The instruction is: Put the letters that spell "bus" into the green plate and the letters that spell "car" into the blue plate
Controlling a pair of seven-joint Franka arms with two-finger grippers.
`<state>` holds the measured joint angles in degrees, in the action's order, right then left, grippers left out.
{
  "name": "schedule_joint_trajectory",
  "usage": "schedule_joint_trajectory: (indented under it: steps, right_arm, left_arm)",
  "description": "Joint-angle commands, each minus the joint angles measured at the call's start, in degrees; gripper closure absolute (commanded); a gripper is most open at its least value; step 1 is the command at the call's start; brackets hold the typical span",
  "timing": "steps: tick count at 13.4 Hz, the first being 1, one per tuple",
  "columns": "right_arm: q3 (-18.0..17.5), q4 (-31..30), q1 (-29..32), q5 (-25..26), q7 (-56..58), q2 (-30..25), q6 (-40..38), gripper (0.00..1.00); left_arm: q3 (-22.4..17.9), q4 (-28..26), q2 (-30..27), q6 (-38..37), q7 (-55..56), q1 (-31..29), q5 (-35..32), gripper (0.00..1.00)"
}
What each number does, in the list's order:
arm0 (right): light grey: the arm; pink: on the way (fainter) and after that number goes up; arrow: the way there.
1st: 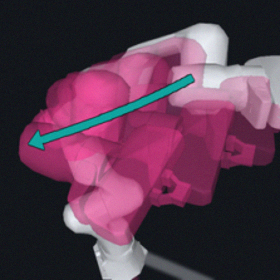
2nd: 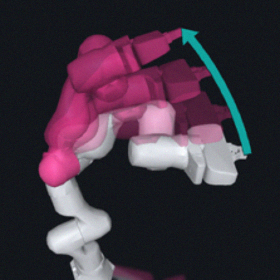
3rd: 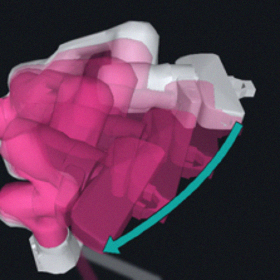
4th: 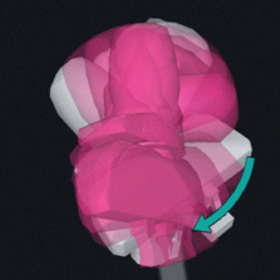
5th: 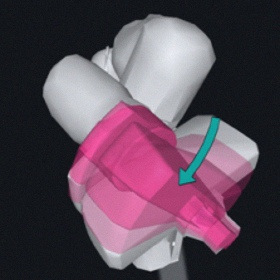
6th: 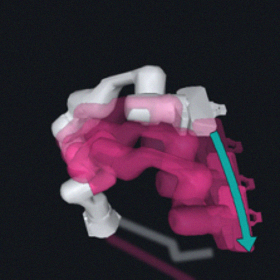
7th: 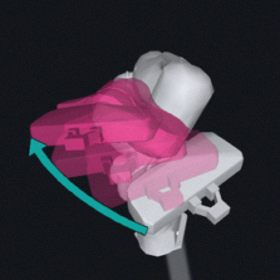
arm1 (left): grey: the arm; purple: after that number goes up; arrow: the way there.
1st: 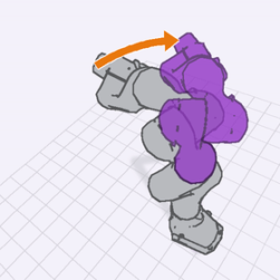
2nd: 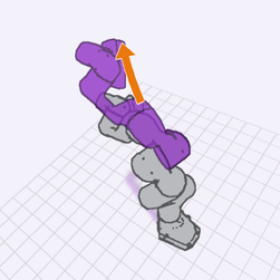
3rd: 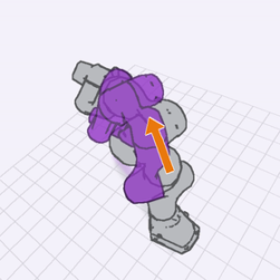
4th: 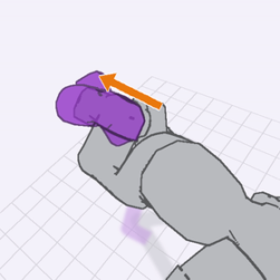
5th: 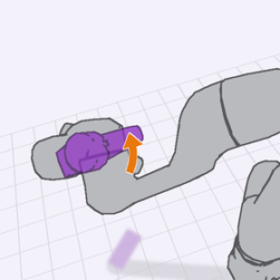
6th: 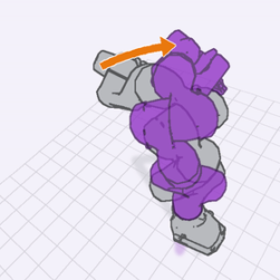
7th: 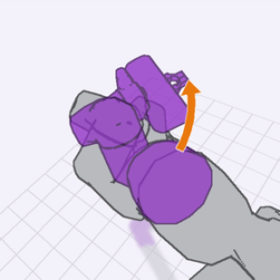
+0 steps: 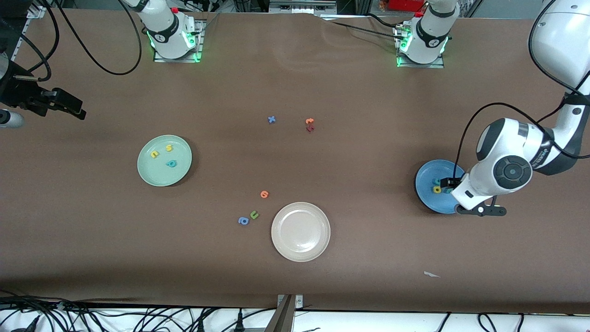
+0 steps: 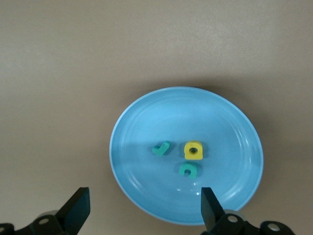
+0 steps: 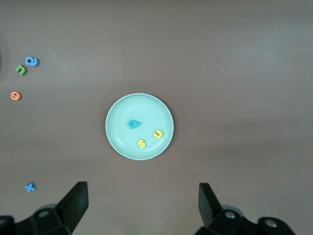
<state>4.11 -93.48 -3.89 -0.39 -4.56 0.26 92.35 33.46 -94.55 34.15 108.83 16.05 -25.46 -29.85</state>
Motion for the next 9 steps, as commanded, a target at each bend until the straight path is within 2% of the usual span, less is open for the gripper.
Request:
schedule_joint_trajectory:
  steps: [1,2,3,4,5,7,9]
  right_arm:
    - [0.19,1.02,-0.24,-0.4,-0.1,0.17,-0.76,0.0]
    - [0.19,1.02,-0.24,-0.4,-0.1,0.09,-0.76,0.0]
    - [0.28,1.02,-0.24,-0.4,-0.1,0.17,-0.76,0.0]
    - [0.28,1.02,-0.24,-0.4,-0.1,0.09,-0.76,0.0]
    - [0.19,1.02,-0.24,-0.4,-0.01,0.09,-0.76,0.0]
    - [0.28,1.02,-0.24,-0.4,0.17,0.09,-0.76,0.0]
    - [0.28,1.02,-0.24,-0.4,0.17,0.09,-0.76,0.0]
  left_arm:
    - [-5.38,-0.63,-7.31,-1.77,-11.26,0.75,11.95,0.0]
    - [-11.0,-1.25,-10.65,-2.04,-15.83,5.38,17.83,0.0]
    - [-19.58,-1.69,-13.9,-3.34,-19.62,11.6,23.03,0.0]
    - [-26.36,-1.52,-16.2,-5.36,-22.27,17.32,26.82,0.0]
    - [-28.96,-1.17,-18.31,-6.07,-23.08,19.11,28.16,0.0]
    - [-29.59,-0.46,-22.26,-6.52,-22.56,21.66,28.0,0.0]
    - [-32.66,2.59,-24.47,-11.76,-22.47,24.04,28.26,0.0]
